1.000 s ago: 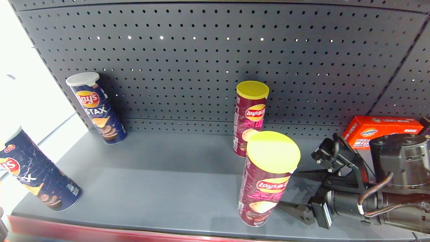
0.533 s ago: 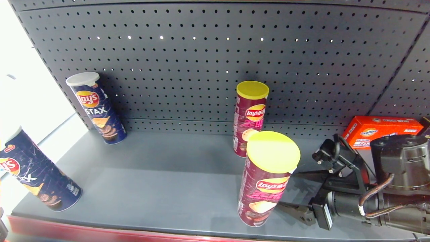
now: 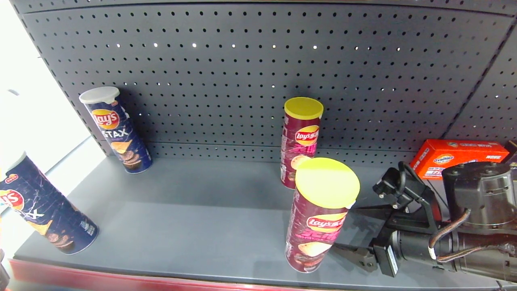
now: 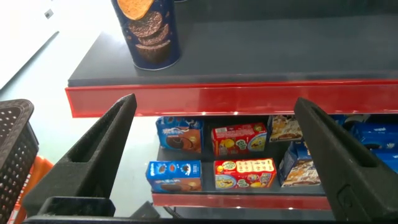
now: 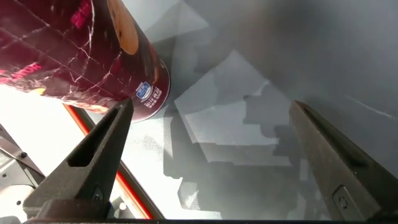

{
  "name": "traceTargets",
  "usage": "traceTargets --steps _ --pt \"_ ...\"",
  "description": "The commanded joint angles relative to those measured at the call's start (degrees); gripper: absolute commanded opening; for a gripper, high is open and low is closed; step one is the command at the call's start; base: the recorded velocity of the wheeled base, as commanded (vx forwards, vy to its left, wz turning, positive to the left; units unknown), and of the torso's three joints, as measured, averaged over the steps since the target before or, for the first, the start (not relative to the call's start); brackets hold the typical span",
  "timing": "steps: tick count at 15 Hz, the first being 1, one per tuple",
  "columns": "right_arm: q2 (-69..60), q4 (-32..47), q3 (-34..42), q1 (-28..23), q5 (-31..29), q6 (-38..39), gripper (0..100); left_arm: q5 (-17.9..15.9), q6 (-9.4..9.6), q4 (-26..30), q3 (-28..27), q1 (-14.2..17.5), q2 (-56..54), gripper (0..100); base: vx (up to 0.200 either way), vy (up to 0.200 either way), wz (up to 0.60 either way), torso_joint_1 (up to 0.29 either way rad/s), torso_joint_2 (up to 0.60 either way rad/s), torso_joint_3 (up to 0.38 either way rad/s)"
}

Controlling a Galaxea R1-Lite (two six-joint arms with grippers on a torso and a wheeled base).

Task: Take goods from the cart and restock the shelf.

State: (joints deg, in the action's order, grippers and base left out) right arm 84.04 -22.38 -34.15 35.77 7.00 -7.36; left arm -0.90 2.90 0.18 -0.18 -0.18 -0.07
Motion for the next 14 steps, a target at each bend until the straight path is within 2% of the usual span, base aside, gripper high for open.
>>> traceTargets --steps 1,7,11,14 --pt "0.9 -0.6 -0.1 0.4 0.0 0.0 100 0.0 0.00 0.0 0.0 0.0 0.1 100 0.000 0.000 0.00 0.000 0.00 0.000" --pt "1.2 -1.1 0.0 1.1 0.0 0.1 100 0.0 0.00 0.0 0.0 0.0 0.1 100 0.000 0.000 0.00 0.000 0.00 0.000" --pt "-0.7 -1.1 2.9 0.9 0.0 0.1 100 0.0 0.00 0.0 0.0 0.0 0.1 100 0.000 0.000 0.00 0.000 0.00 0.000" --pt "0.0 -1.1 1.3 1.1 0.0 0.0 100 -0.1 0.00 0.0 0.0 0.0 0.1 100 0.000 0.000 0.00 0.000 0.00 0.000"
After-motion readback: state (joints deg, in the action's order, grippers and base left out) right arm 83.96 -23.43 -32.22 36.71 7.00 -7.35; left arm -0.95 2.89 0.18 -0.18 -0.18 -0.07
